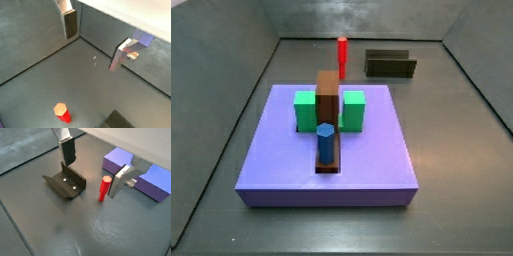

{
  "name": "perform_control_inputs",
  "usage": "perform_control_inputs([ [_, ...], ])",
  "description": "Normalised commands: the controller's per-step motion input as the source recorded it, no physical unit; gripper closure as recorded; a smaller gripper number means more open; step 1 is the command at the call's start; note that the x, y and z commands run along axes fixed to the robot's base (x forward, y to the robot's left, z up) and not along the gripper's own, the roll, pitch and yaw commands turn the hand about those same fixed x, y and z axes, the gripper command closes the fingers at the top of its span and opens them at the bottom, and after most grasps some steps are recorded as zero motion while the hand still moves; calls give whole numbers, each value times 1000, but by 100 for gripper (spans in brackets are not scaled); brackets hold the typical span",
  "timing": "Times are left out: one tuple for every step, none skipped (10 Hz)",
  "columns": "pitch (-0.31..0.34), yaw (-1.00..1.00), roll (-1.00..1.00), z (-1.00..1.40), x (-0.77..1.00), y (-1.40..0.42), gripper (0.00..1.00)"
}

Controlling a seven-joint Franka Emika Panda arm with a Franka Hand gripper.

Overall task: Pick up the red object. Move up. Move to above the board. Insert the red object.
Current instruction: Pick up the red object.

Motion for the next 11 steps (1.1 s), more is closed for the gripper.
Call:
perform_control_inputs([
  [-50, 117, -110, -266, -60, -503, 0],
  [-50, 151, -174, -337, 0, -680, 0],
  [-39, 134, -209, -354, 0, -706, 0],
  [-40, 43, -213, -383, 0, -626, 0],
  [-43, 0, -127, -394, 57, -380, 0],
  [-43, -17, -87, -363, 9, -237, 0],
  [-19, 0, -57, -366, 46, -163, 0],
  [-16, 0, -64, -363, 94, -177, 0],
  [-19, -6, -54, -354, 123, -223, 0],
  [-11, -43, -54, -369, 166, -171, 0],
  [0, -120, -49, -354, 260, -91, 0],
])
